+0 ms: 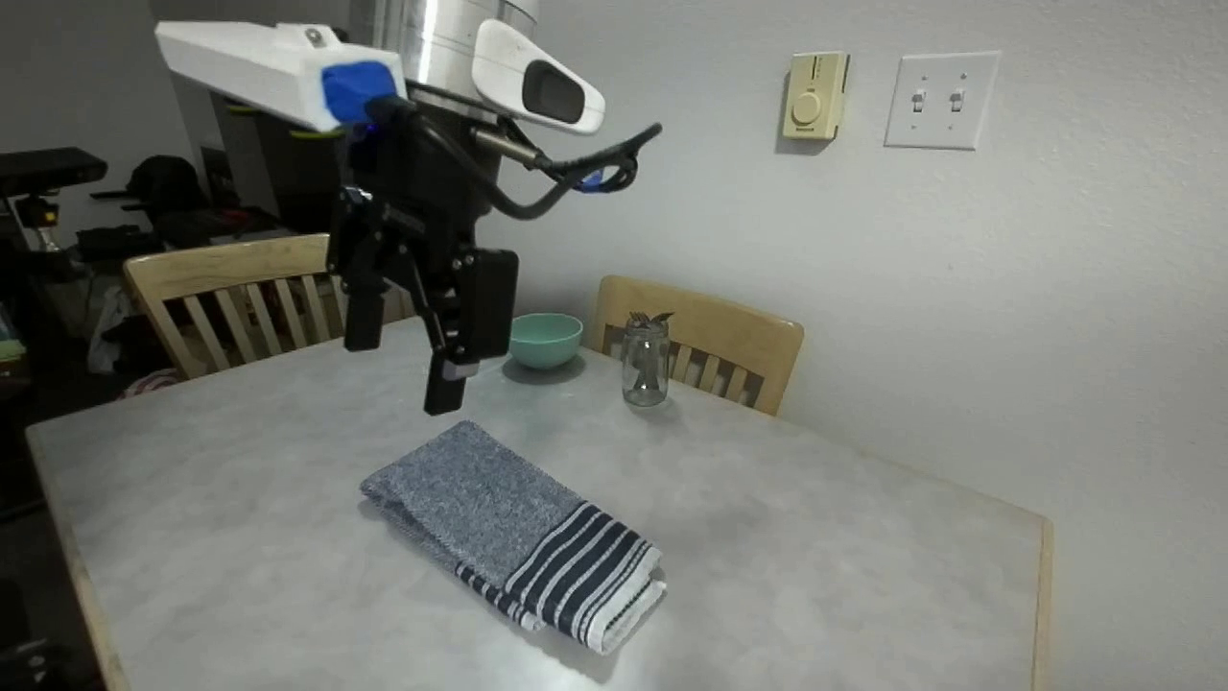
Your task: Unfold the towel from right to left
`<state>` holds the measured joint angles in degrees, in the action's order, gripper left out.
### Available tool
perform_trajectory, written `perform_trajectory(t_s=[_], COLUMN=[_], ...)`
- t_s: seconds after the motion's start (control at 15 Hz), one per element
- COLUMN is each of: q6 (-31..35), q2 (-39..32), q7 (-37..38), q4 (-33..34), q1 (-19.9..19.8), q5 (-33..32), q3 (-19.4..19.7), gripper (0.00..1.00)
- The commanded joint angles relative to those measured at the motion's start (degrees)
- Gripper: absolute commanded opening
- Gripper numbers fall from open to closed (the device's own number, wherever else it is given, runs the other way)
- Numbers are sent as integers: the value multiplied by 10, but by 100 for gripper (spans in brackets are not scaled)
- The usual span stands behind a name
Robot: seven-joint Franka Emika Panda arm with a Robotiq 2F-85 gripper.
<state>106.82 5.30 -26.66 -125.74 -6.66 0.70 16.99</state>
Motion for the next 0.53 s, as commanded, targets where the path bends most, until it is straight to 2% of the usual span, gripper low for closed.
perform_trajectory(t_s=[0.0,0.27,0.33,0.47], q6=[-1,-8,-1,-1], q2=[-68,-121,-90,-111], q7=[-23,-35,-12,-18], q4=[37,64,38,49], q1=[-23,-43,-39,-46], q5=[31,57,36,42], q3=[-7,-13,-20,-21], gripper=[100,100,100,100])
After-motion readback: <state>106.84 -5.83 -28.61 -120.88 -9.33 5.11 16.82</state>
